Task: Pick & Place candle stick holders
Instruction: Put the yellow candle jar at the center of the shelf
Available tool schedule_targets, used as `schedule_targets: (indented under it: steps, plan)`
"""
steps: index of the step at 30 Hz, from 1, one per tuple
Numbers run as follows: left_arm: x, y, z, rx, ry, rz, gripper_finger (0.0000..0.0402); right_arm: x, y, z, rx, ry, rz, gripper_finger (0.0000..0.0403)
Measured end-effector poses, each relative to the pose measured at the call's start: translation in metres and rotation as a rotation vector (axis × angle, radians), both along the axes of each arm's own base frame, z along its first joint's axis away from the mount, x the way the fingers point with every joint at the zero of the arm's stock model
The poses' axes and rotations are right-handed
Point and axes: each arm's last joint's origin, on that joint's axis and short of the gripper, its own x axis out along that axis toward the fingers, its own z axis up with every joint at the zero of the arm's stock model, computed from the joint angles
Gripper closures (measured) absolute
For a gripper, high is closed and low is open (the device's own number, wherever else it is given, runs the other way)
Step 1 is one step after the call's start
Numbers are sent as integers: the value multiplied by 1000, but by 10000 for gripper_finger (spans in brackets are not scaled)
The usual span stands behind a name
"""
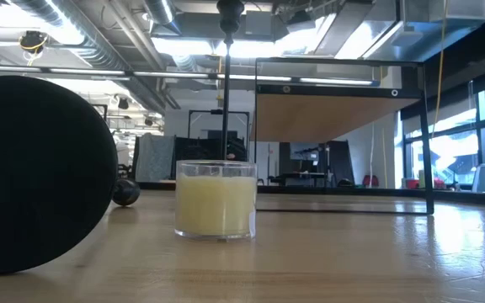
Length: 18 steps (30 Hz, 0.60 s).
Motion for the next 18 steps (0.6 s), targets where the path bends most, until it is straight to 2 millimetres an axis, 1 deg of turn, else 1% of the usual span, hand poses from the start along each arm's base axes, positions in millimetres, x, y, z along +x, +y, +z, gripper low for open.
schedule_targets:
  steps: [3, 6, 9, 11, 14, 16, 18]
  plan:
    - [3, 3, -4, 1, 4, 48, 396, 3, -3, 2, -22, -33, 2, 403]
    - [9, 7, -9, 0, -2, 155, 396, 6, -7, 6, -29, -83, -4, 403]
    - [16, 11, -19, 0, -3, 274, 396, 6, -10, 9, -102, -131, 15, 403]
    - [20, 13, -28, -13, 6, 368, 396, 4, -11, 9, -145, -129, 21, 403]
    - [28, 17, -47, -57, 90, 464, 396, 4, -13, 8, -155, -113, 28, 403]
    - [32, 17, -60, -91, 155, 495, 396, 2, -15, 7, -155, -92, 24, 403]
    - [36, 11, -74, -128, 200, 487, 396, -1, -16, 5, -158, -62, 13, 403]
